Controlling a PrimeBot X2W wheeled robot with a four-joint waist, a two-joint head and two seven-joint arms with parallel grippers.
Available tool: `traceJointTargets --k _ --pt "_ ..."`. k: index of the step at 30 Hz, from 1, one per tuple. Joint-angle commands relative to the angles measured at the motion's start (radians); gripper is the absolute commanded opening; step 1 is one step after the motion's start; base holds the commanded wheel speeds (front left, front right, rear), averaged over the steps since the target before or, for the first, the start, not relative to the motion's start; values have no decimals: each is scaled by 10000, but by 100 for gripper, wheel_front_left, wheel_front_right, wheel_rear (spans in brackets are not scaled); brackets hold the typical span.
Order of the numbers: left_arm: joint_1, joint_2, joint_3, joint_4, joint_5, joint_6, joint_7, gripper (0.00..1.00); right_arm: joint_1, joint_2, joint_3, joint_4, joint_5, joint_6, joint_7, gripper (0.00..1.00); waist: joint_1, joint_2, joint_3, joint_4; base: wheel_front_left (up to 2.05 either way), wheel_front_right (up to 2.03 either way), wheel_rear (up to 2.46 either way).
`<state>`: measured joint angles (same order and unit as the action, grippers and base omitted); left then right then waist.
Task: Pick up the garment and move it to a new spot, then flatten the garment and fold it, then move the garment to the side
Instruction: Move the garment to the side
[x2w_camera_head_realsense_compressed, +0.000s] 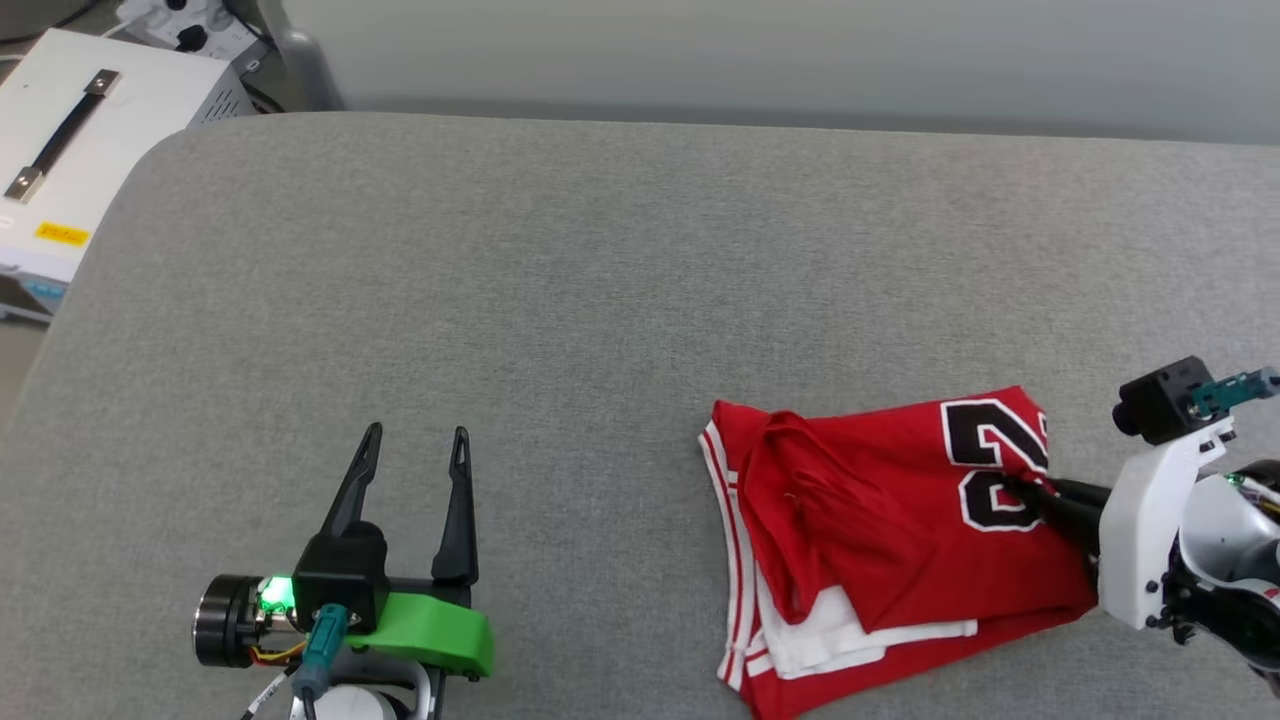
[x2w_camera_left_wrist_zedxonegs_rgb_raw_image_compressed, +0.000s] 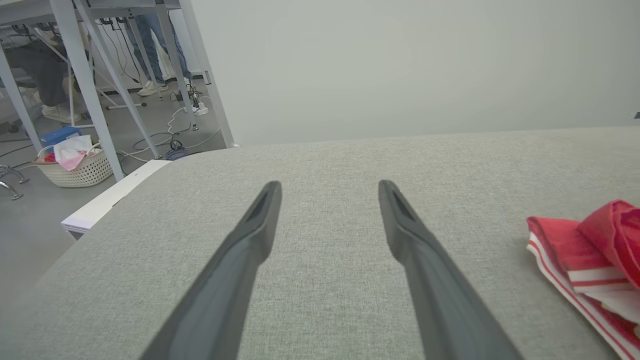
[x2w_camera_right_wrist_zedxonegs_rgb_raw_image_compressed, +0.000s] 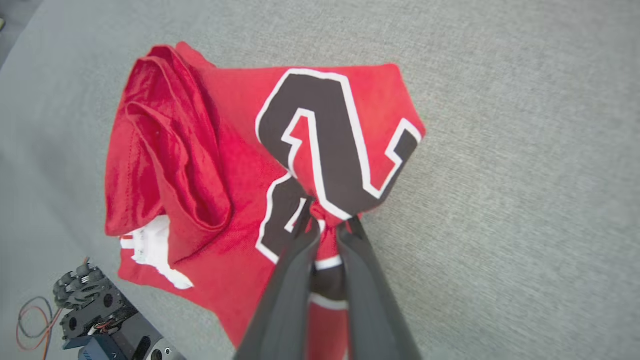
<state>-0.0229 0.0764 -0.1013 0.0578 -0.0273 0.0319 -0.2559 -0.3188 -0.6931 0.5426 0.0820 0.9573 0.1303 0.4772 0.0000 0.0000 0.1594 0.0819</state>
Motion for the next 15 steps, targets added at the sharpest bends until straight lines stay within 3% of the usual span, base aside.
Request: traceJointTargets --k 1,8,15 --pt "69 -43 2 -27 -32 27 -59 100 -243 -227 16 -103 -179 4 -88 0 0 0 -50 -425 0 0 0" --pt "47 -59 64 -101 -3 18 -59 100 -803 -997 -212 -324 -587 4 -209 0 0 0 98 -1308 0 0 0" --pt "-62 -22 136 -270 59 7 -59 100 -1353 -1151 -841 -167 -685 4 -470 0 0 0 556 -2189 0 0 0"
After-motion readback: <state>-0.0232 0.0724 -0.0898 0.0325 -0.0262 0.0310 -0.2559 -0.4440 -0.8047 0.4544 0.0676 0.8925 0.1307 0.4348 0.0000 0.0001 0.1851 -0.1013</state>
